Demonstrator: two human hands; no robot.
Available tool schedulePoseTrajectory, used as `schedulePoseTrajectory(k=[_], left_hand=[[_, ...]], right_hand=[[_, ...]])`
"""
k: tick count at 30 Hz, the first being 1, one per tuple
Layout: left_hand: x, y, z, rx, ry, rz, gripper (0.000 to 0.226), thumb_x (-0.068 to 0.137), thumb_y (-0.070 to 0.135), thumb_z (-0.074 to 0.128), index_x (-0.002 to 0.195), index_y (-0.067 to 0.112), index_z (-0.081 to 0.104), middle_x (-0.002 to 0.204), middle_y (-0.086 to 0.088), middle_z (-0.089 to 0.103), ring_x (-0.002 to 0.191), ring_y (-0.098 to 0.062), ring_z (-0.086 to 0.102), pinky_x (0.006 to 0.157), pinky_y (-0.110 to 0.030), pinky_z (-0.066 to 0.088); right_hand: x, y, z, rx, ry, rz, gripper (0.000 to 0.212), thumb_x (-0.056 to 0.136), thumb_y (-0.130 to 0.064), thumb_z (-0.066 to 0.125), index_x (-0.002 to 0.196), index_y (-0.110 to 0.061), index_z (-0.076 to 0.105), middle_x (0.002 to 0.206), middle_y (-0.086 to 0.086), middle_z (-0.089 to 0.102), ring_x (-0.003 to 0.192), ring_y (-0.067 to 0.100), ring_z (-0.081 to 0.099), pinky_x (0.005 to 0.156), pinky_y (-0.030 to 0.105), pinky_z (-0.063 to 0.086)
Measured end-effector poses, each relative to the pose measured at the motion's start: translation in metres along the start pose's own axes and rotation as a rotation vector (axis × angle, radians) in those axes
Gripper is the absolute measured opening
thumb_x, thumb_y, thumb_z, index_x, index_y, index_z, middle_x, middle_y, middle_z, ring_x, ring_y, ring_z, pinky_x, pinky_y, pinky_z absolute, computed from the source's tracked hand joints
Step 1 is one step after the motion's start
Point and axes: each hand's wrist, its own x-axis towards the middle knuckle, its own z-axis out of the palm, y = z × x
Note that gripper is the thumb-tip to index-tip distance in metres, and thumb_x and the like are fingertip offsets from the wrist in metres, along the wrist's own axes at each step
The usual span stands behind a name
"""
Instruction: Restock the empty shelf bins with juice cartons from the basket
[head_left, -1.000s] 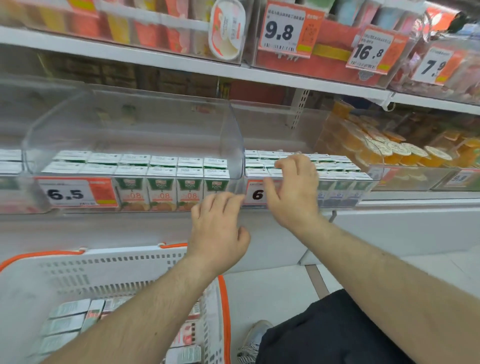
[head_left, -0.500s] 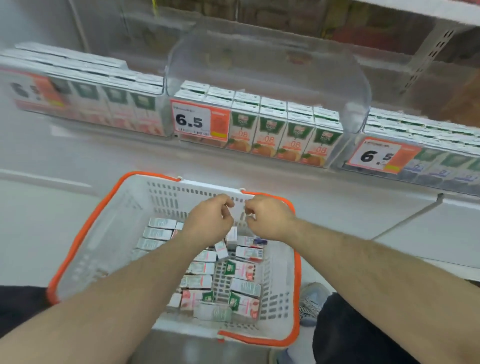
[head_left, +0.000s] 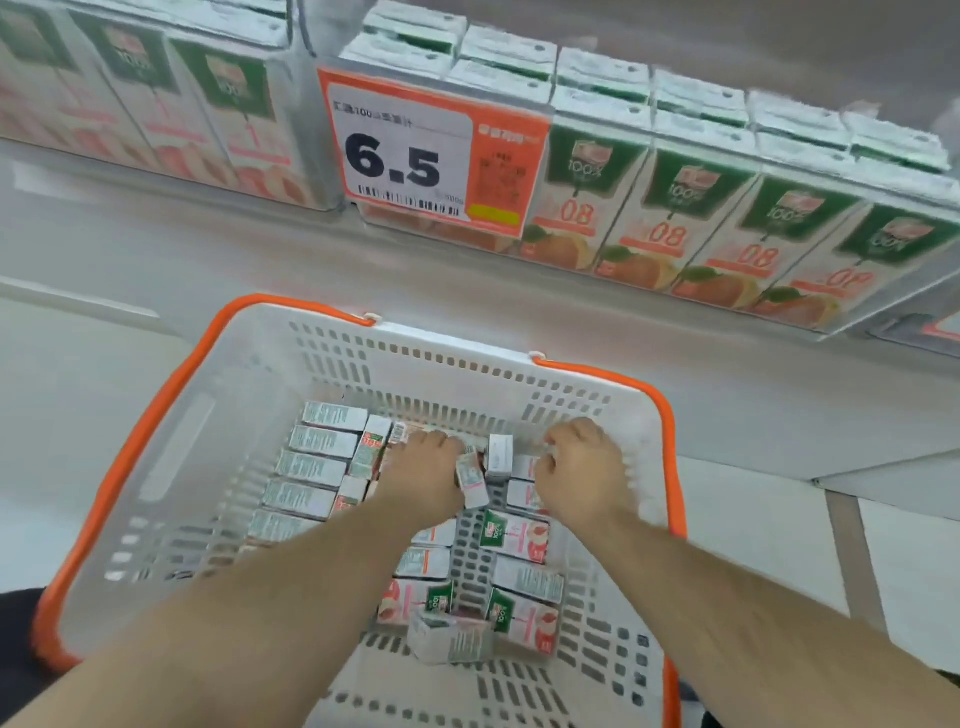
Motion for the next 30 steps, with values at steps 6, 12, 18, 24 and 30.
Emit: schedulePoseTrajectory(k=[6,12,18,24,30], left_hand=[[0.032,0.015,0.036,0.178,-0.045,0.057,0.100,0.072,0.054,0.073,0.148,0.016,0.018,0.150,-0.007,0.030,0.141,-0.031,0.021,0.117,-0.051,0.015],[0.034,0.003,0.030,-0.026,0.033,0.089,0.086,0.064,0.056,0.071,0.138,0.028,0.038,0.130,0.001,0.043,0.124,-0.022,0.035,0.110,-0.037,0.026],[-0.009,-0.014,-0.015,-1.665,-0.125,-0.452,0.033,0.080,0.023,0.063,0.110,0.010,0.059,0.108,-0.017,0.061,0.086,-0.027,0.061,0.080,-0.034,0.051],[-0.047,-0.016,-0.078,-2.002,-0.179,-0.445,0.060,0.091,0.052,0.038,0.119,0.004,0.060,0.111,-0.025,0.064,0.093,-0.038,0.062,0.078,-0.046,0.054],[-0.084,0.016,-0.143,-1.909,-0.135,-0.418,0.066,0.089,0.067,0.040,0.100,0.008,0.069,0.090,-0.021,0.073,0.075,-0.033,0.069,0.055,-0.040,0.057]], right_hand=[[0.007,0.003,0.030,-0.248,-0.017,0.110,0.060,0.060,-0.014,0.069,0.118,-0.004,0.058,0.117,0.020,0.054,0.106,0.038,0.049,0.100,0.050,0.042],[0.011,0.012,0.018,-0.392,-0.059,-0.006,0.062,0.075,0.002,0.060,0.134,-0.008,0.045,0.125,0.017,0.049,0.114,0.033,0.047,0.106,0.044,0.039],[0.011,0.004,-0.017,-0.351,-0.273,0.002,0.051,0.087,-0.009,0.060,0.135,-0.018,0.045,0.133,0.007,0.052,0.119,0.025,0.051,0.107,0.037,0.040],[-0.001,-0.014,-0.083,0.303,-0.301,0.167,0.040,0.081,-0.002,0.065,0.116,-0.021,0.057,0.105,0.000,0.061,0.088,0.016,0.057,0.070,0.023,0.050],[-0.026,-0.040,-0.156,0.806,-0.369,0.286,0.020,0.079,-0.004,0.071,0.096,-0.009,0.065,0.091,0.011,0.072,0.075,0.021,0.068,0.061,0.031,0.059]])
